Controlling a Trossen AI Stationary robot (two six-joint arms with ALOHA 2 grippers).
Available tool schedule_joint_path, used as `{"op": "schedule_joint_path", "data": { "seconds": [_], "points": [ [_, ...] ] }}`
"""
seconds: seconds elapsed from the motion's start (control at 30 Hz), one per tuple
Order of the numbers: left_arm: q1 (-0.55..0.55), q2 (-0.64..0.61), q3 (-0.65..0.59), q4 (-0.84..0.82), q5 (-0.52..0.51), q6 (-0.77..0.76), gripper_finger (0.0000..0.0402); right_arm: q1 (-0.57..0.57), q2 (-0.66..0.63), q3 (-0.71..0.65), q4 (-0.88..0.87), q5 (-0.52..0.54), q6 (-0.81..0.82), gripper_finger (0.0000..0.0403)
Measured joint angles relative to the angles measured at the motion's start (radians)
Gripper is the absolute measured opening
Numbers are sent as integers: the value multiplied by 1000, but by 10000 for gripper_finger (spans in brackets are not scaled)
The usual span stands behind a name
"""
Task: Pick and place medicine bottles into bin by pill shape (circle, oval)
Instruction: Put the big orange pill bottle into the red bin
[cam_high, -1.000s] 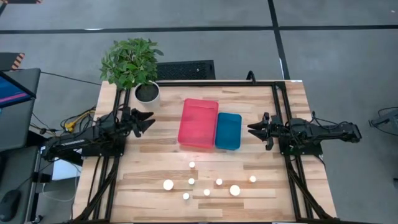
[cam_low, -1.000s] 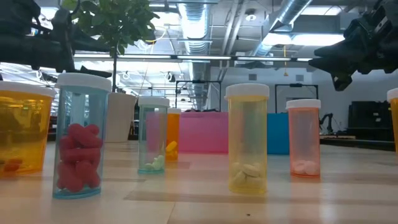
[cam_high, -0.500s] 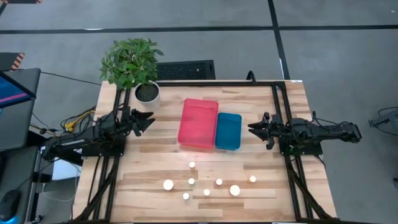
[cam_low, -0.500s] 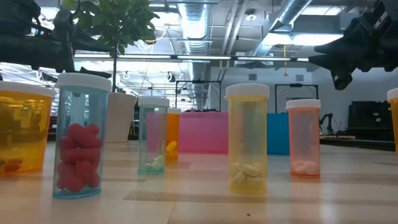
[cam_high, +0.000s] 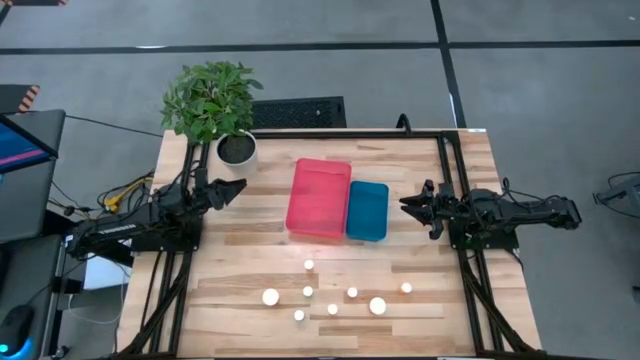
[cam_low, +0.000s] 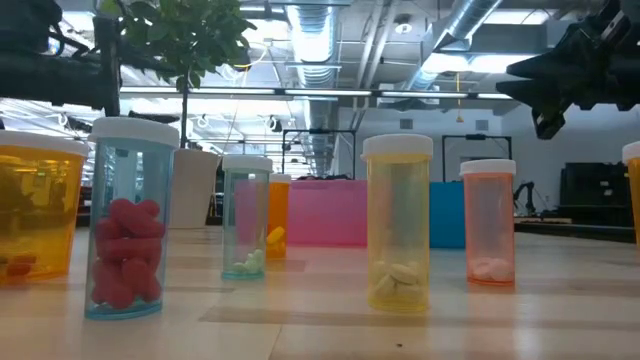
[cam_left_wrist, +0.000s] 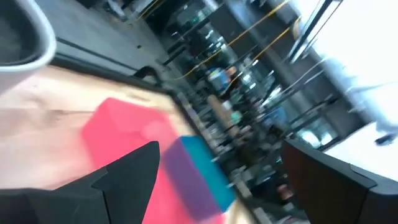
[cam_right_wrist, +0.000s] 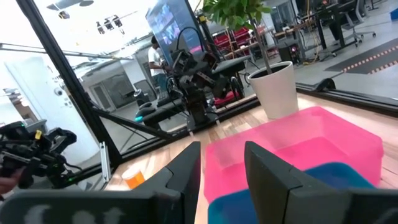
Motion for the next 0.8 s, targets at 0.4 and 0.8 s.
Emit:
{"op": "schedule_joint_path", "data": {
  "seconds": [0.4, 0.8],
  "points": [
    [0, 0, 0, 204, -52, -130, 328, 0, 0, 0, 121, 1, 15, 136],
    [0, 5, 76, 380, -29, -116, 328, 0, 0, 64, 161, 18, 18, 136]
  ]
}}
